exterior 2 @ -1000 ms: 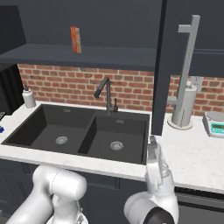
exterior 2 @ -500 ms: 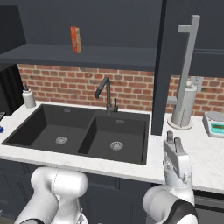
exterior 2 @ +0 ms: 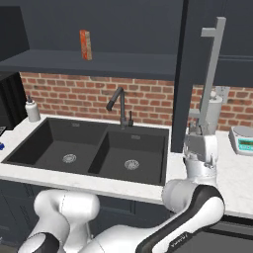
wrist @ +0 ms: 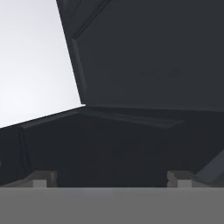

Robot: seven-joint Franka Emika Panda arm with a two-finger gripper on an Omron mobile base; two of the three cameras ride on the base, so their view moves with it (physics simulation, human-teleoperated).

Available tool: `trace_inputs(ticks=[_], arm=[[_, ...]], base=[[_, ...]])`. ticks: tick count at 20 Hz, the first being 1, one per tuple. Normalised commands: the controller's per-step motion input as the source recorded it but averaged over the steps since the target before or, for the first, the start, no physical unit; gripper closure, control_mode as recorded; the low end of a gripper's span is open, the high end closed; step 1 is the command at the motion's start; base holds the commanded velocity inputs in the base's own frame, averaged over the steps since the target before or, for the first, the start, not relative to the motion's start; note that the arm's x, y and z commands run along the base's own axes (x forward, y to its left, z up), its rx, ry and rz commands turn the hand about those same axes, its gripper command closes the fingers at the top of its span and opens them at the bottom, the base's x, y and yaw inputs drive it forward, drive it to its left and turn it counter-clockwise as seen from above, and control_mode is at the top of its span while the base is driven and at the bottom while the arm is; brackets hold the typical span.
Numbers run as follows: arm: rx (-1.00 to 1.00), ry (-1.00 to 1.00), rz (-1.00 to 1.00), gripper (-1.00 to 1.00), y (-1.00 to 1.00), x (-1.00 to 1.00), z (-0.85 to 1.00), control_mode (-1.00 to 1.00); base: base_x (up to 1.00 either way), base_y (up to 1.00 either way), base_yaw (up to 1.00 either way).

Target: Pick the bar and place it on the digital scale for weighing, and close the cabinet.

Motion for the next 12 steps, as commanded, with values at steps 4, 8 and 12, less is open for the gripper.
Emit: trace_inputs(ticks=[4,8,12], arm=[[0.0,0.02,0.02,-1.0,0.45,0.08,0.82,-1.0],[-0.01,0.0,0.0,-1.0,0.59,-0.01,0.79,-1.0],[-0.1,0.03,0.0,-1.0,0.84,-0.14,0.62,-1.0]], base=[[0.0,0.0,0.0],[0.0,0.0,0.0],[0.0,0.0,0.0]])
